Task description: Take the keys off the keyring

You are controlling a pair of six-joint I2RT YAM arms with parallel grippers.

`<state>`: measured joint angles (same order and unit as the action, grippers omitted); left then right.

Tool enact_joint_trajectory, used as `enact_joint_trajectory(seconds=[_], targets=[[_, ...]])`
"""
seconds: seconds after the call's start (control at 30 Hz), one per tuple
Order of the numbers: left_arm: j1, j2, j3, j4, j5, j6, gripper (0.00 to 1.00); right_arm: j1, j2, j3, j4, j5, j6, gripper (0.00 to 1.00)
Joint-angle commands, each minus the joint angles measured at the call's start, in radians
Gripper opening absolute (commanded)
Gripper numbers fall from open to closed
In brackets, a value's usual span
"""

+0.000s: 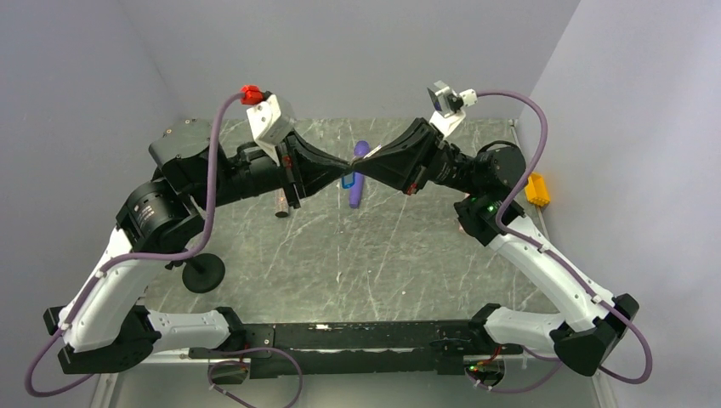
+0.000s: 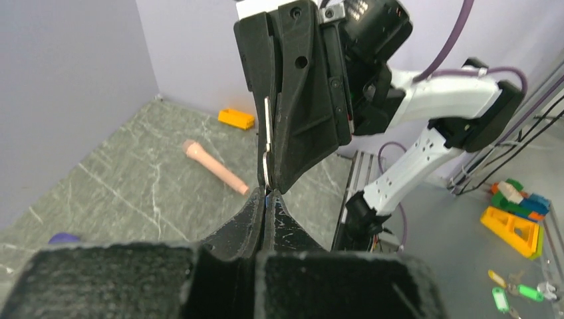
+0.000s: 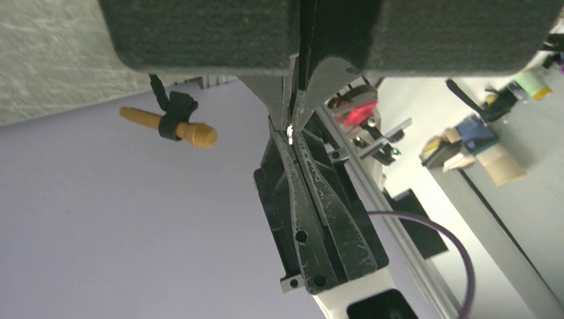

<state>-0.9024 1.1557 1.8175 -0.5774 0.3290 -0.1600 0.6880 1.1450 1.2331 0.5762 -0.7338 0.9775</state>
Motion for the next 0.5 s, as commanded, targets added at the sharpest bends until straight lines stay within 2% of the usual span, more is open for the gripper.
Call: enact_joint_trajectory(seconds=[0.0,0.17,0.47], targets=[[-0.006,0.006,0.048,-0.106,0.073,0.077,0.0,0.01,-0.015,0.008,-0.216,-0.052,-0.167,0.0],[-0.006,-0.008,0.029,-0.153,0.084,0.089,0.0,0.01,-0.029,0.029,-0.395,-0.076,-0.311,0.0],[-0.006,0.006,-0.005,-0.225,0.166,0.071,0.0,0.008,-0.032,-0.007,-0.492,-0.169,-0.38,0.0]])
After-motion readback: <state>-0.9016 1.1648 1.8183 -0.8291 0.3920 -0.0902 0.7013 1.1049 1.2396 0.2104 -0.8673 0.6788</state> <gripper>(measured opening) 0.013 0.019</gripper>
